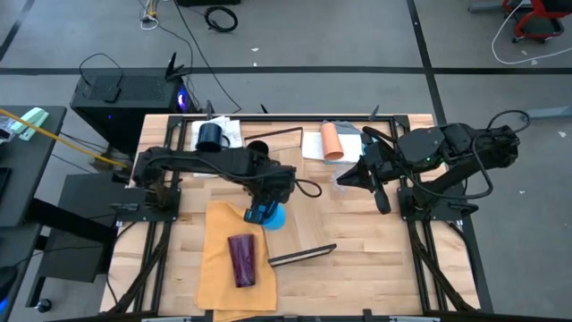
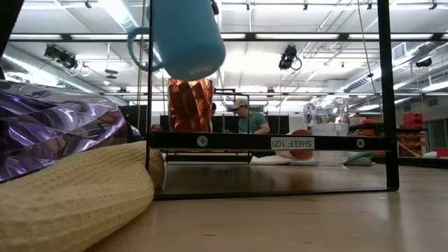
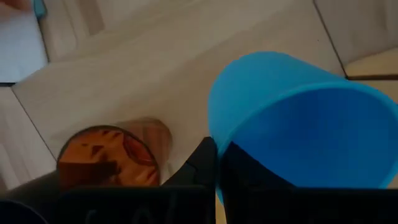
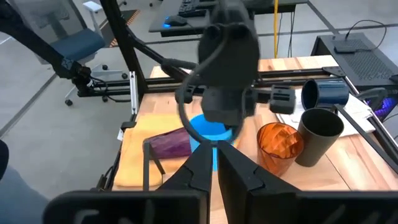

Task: Stack small to large cups/mugs on shelf
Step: Put the blue mug on the shelf

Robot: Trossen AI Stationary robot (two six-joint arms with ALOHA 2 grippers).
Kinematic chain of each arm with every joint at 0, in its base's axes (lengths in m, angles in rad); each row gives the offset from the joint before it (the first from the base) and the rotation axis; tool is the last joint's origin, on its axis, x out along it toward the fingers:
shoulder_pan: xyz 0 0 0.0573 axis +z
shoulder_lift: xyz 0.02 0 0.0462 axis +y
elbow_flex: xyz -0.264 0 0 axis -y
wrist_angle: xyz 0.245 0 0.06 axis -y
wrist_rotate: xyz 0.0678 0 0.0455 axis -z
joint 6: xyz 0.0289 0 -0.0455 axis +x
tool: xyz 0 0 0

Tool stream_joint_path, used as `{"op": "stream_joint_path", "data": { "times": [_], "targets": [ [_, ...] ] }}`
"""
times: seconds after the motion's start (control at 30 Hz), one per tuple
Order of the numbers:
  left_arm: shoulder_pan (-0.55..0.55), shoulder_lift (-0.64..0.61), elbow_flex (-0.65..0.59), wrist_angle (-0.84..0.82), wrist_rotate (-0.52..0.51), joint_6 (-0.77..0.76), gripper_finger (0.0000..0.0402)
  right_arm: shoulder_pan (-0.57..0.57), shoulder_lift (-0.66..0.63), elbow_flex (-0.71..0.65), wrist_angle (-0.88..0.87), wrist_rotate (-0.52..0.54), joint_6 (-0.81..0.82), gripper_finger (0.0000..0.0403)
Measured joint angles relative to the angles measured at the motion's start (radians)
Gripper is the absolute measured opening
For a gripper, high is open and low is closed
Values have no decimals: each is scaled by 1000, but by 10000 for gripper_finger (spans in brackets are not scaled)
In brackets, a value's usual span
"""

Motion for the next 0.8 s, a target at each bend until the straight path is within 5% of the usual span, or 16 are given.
{"op": "stream_joint_path", "data": {
  "times": [0.8],
  "targets": [
    [33, 115, -6, -44, -37, -58, 10, 0, -1, 0, -12, 0, -3, 27]
  ]
}}
